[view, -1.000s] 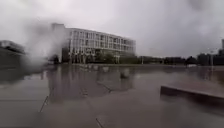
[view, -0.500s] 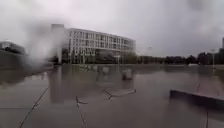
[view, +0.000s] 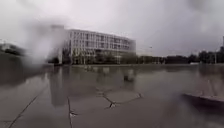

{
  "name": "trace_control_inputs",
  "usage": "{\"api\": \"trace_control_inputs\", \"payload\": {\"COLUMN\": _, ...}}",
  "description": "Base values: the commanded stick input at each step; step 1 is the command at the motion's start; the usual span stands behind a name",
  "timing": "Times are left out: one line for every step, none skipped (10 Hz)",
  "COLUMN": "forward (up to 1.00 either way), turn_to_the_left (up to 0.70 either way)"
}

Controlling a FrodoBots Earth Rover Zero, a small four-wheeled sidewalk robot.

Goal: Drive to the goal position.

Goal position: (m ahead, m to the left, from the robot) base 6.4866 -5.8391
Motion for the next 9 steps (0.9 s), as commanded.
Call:
{"api": "trace_control_inputs", "payload": {"forward": 0.7, "turn_to_the_left": -0.35}}
{"api": "trace_control_inputs", "payload": {"forward": 0.7, "turn_to_the_left": -0.34}}
{"api": "trace_control_inputs", "payload": {"forward": 0.7, "turn_to_the_left": -0.34}}
{"api": "trace_control_inputs", "payload": {"forward": 0.7, "turn_to_the_left": -0.34}}
{"api": "trace_control_inputs", "payload": {"forward": 0.7, "turn_to_the_left": -0.34}}
{"api": "trace_control_inputs", "payload": {"forward": 0.7, "turn_to_the_left": -0.34}}
{"api": "trace_control_inputs", "payload": {"forward": 0.7, "turn_to_the_left": -0.33}}
{"api": "trace_control_inputs", "payload": {"forward": 0.7, "turn_to_the_left": -0.33}}
{"api": "trace_control_inputs", "payload": {"forward": 0.7, "turn_to_the_left": -0.33}}
